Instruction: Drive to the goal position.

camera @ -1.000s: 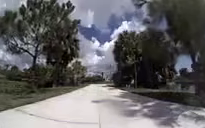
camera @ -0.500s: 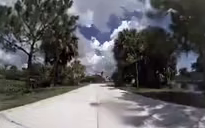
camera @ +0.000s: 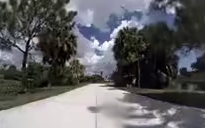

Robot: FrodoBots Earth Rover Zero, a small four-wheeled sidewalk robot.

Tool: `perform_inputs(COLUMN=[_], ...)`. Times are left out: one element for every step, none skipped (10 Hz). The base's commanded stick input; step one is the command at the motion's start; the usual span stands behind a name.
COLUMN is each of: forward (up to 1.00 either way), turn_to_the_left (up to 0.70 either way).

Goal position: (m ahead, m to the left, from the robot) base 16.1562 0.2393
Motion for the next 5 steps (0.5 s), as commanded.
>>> perform_inputs(forward=[0.70,0.70,0.70,0.70,0.70], turn_to_the_left=[0.00,0.00,0.00,0.00,0.00])
